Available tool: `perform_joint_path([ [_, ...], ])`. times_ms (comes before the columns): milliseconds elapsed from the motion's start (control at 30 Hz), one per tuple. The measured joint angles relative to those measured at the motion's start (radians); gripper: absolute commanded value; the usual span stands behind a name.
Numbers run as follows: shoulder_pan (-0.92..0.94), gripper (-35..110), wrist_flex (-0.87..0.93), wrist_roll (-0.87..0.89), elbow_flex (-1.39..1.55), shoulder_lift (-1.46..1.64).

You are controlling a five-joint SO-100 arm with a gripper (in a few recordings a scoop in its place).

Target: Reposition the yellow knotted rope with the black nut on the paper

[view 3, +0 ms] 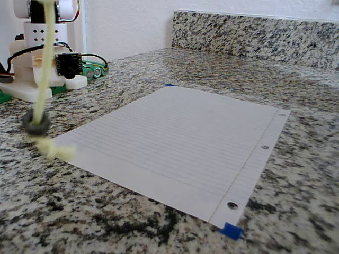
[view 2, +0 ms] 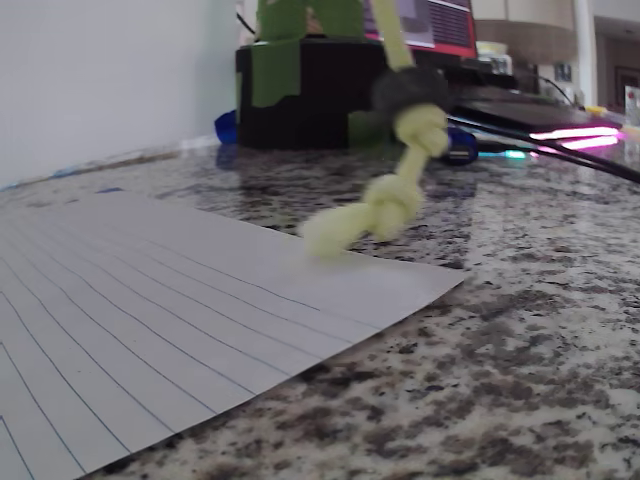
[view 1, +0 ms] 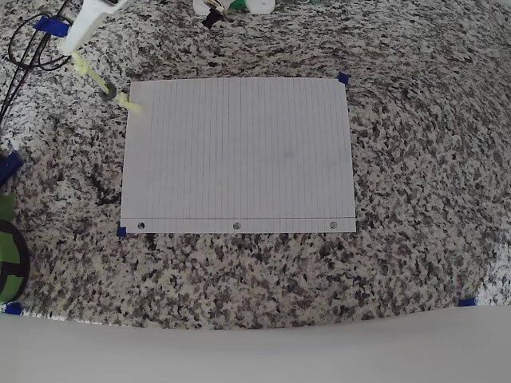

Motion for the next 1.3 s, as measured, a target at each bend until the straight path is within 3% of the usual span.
perform_joint_path([
  [267, -0.149, 0, 0.003, 0.653, 0.000, 0.000],
  [667, -0.468, 0, 0.173, 1.391, 0.000, 0.072],
  [1100, -0.726, 0, 0.204, 1.759, 0.270, 0.176],
  [1300, -0.842, 0, 0.181, 1.798, 0.331, 0.176],
])
